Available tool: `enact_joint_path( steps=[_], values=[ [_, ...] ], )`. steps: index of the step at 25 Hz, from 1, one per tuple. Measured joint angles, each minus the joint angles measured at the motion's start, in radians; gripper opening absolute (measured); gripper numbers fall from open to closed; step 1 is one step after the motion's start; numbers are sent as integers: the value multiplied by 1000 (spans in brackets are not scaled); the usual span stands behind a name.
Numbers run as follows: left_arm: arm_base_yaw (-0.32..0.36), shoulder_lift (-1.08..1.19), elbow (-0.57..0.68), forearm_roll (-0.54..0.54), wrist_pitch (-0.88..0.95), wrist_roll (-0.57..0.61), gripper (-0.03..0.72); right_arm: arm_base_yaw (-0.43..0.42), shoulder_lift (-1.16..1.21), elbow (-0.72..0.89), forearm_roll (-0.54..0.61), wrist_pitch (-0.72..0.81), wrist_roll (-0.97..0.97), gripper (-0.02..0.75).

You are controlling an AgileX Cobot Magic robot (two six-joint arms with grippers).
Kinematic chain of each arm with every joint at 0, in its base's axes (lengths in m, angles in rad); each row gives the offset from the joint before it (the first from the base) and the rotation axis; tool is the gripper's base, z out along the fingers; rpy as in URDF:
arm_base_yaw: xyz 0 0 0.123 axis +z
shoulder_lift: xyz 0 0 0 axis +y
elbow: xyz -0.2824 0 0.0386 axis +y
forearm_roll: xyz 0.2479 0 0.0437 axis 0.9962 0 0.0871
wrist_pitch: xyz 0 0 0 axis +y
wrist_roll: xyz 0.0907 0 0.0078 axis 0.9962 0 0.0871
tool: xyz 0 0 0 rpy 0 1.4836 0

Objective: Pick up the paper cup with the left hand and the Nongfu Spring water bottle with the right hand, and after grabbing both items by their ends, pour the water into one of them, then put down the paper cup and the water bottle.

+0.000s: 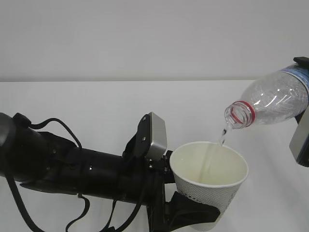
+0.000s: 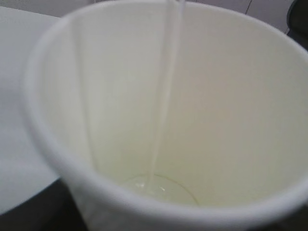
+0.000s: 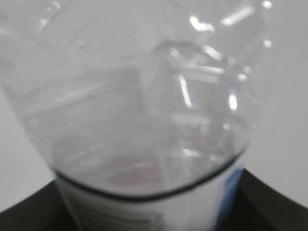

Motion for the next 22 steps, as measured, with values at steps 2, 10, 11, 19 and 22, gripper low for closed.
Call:
enact_joint_path(
  steps=[2,10,11,19,22],
  values=[
    [0,0,0,0,0,0,525,0,0,0,0,0,0,503],
    [0,0,0,0,0,0,525,0,0,0,0,-1,0,503],
    [0,0,0,0,0,0,525,0,0,0,0,-1,0,503],
    [0,0,0,0,0,0,525,0,0,0,0,-9,-2,503],
    [0,0,0,0,0,0,525,0,0,0,0,-9,-2,503]
  ],
)
